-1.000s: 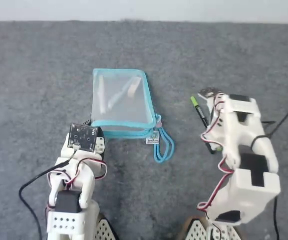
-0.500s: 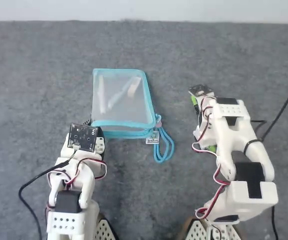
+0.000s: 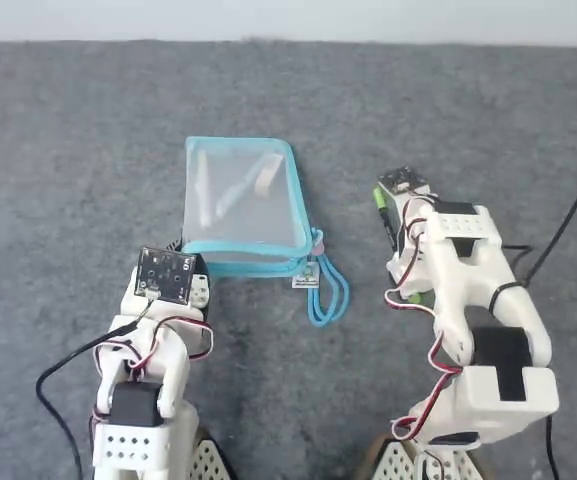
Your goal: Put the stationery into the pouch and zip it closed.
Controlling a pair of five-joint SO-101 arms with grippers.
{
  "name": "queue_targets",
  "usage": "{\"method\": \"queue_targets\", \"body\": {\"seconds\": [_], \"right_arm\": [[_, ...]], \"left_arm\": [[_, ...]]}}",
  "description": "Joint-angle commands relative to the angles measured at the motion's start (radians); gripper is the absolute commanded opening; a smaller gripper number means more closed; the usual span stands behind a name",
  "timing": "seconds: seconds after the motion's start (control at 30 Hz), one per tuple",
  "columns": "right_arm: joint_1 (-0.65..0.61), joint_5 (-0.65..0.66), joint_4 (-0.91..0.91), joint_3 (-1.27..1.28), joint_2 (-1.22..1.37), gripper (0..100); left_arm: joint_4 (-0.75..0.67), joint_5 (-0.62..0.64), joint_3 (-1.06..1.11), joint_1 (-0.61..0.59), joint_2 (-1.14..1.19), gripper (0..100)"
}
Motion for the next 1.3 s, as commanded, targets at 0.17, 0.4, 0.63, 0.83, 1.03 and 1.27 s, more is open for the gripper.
{"method": "queue_targets", "body": {"seconds": [0.17, 0.4, 0.63, 0.83, 1.03, 1.27], "right_arm": [[0.007, -0.008, 0.219, -0.028, -0.395, 0.6], [-0.021, 0.166, 0.475, -0.026, -0.792, 0.6], [-0.328, 0.417, 0.727, -0.023, -0.977, 0.6], [-0.549, 0.324, 0.694, 0.107, -0.944, 0.6], [-0.559, 0.187, 0.568, 0.146, -0.858, 0.6], [-0.559, 0.114, 0.492, 0.132, -0.736, 0.6]], "left_arm": [[-0.04, 0.008, -0.018, -0.002, -0.025, 1], [-0.041, 0.008, -0.022, -0.009, -0.025, 1], [-0.041, 0.008, -0.021, -0.009, -0.025, 1], [-0.04, 0.008, -0.021, -0.009, -0.025, 1], [-0.04, 0.008, -0.021, -0.009, -0.025, 1], [-0.04, 0.008, -0.021, -0.009, -0.025, 1]]}}
